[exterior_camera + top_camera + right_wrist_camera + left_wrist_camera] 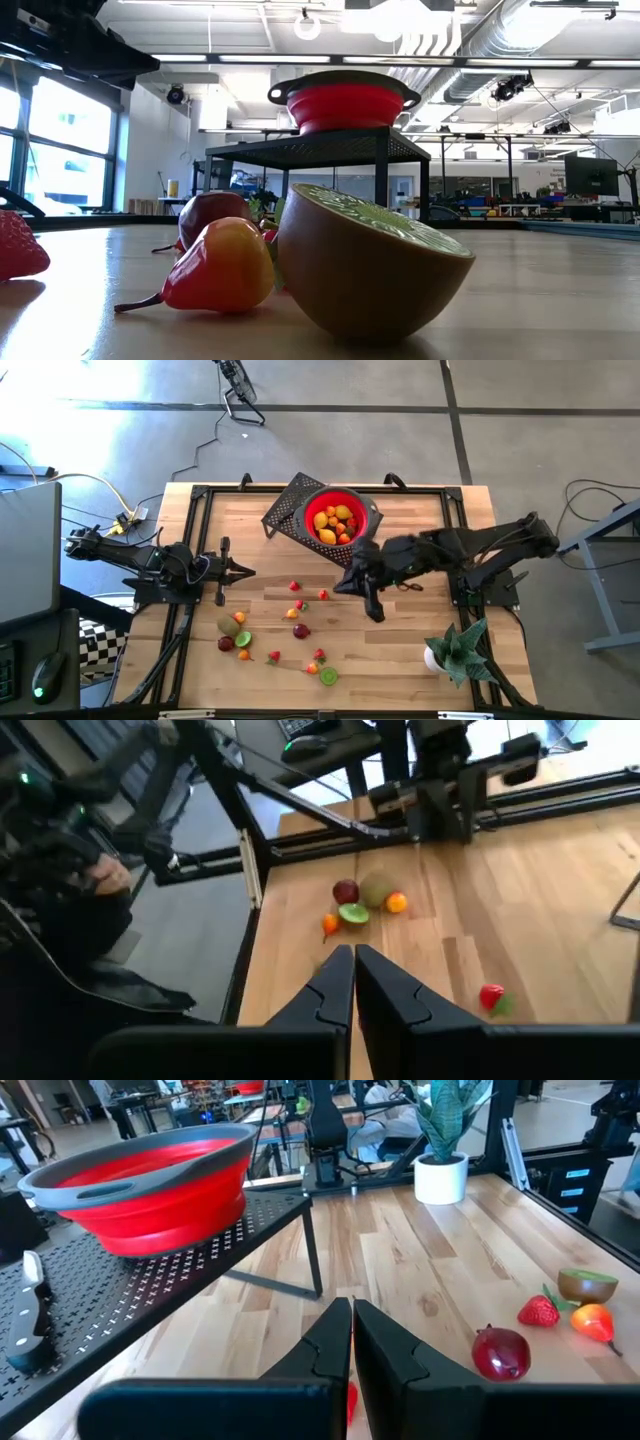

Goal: Pick & Place Fruit
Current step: Put the sliced kiwi into the strainer bowl on the shelf

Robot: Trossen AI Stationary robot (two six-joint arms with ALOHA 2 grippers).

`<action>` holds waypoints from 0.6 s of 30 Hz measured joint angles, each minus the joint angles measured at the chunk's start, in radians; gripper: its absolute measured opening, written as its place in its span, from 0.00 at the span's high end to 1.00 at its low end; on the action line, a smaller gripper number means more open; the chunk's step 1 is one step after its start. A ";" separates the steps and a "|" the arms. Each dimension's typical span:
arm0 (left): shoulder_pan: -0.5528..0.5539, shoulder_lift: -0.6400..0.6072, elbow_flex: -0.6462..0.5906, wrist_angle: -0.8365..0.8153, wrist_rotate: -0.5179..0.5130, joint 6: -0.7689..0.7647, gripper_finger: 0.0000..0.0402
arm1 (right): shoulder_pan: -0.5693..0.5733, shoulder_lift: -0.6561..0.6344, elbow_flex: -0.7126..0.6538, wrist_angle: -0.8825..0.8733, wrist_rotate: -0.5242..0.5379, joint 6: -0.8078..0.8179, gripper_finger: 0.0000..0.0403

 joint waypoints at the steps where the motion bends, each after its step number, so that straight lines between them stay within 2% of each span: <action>1: 0.000 0.000 0.000 0.000 0.000 0.000 0.97 | 0.009 0.011 0.000 0.001 0.001 -0.007 0.98; 8: 0.000 0.000 0.000 0.000 0.000 0.000 0.97 | 0.066 0.124 0.000 -0.016 0.080 -0.051 0.99; 18: 0.000 0.000 0.000 0.001 -0.001 0.001 0.97 | 0.073 0.250 0.000 -0.050 0.082 0.089 0.99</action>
